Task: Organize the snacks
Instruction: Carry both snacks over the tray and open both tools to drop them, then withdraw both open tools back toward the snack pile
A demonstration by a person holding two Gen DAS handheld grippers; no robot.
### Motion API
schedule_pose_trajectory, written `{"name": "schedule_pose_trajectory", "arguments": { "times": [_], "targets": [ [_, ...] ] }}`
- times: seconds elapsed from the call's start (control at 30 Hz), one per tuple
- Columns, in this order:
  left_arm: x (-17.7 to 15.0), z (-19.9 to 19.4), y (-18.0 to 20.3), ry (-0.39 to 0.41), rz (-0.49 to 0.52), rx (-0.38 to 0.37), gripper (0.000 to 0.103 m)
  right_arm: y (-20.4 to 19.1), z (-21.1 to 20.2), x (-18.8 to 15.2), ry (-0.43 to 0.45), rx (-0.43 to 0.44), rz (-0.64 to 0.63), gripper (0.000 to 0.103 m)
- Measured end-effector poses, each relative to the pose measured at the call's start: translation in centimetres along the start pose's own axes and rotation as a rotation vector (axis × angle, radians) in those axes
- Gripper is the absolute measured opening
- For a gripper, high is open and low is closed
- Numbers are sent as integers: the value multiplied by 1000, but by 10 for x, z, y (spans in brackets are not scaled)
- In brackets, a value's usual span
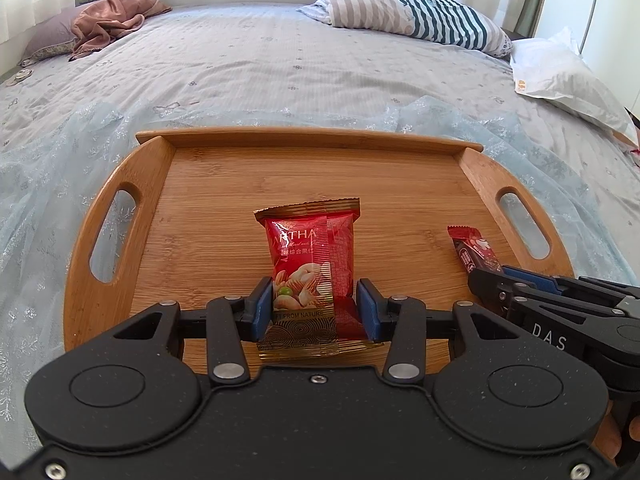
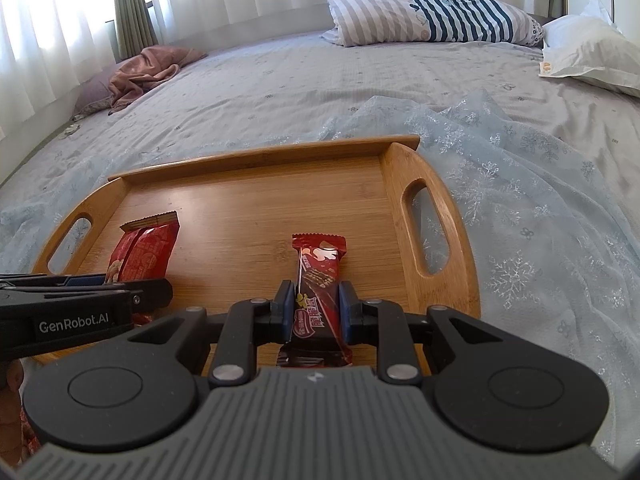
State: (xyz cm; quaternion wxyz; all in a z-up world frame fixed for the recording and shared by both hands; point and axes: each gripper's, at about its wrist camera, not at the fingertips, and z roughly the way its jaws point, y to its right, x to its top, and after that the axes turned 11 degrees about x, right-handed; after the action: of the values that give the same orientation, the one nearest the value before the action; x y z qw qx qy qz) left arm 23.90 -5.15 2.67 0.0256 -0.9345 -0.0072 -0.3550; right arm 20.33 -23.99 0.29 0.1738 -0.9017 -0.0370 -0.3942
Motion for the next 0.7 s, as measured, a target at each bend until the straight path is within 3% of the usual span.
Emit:
{"name": "schedule_pose_trajectory", "arguments": {
  "times": [0.1, 0.17, 0.27, 0.33, 0.43, 0.7],
  "targets": [
    [0, 0, 0, 1, 4, 2, 43, 0, 0, 0, -1, 2, -2, 28],
    [0, 0, 1, 4, 12, 8, 44, 0, -1, 0, -1, 4, -3, 37],
    [0, -2, 1, 8, 17, 9, 44, 0, -3, 0, 6, 9, -5, 39],
    [1, -5, 1, 19, 24, 10, 53, 0, -5, 1, 11, 15, -5, 51],
    [2, -12, 0, 37, 29, 13, 70, -2, -10, 2, 18, 24, -11, 54],
    [-2, -36, -3, 83, 47, 12, 87, -7, -27, 1, 45, 29, -50, 68]
  ]
}}
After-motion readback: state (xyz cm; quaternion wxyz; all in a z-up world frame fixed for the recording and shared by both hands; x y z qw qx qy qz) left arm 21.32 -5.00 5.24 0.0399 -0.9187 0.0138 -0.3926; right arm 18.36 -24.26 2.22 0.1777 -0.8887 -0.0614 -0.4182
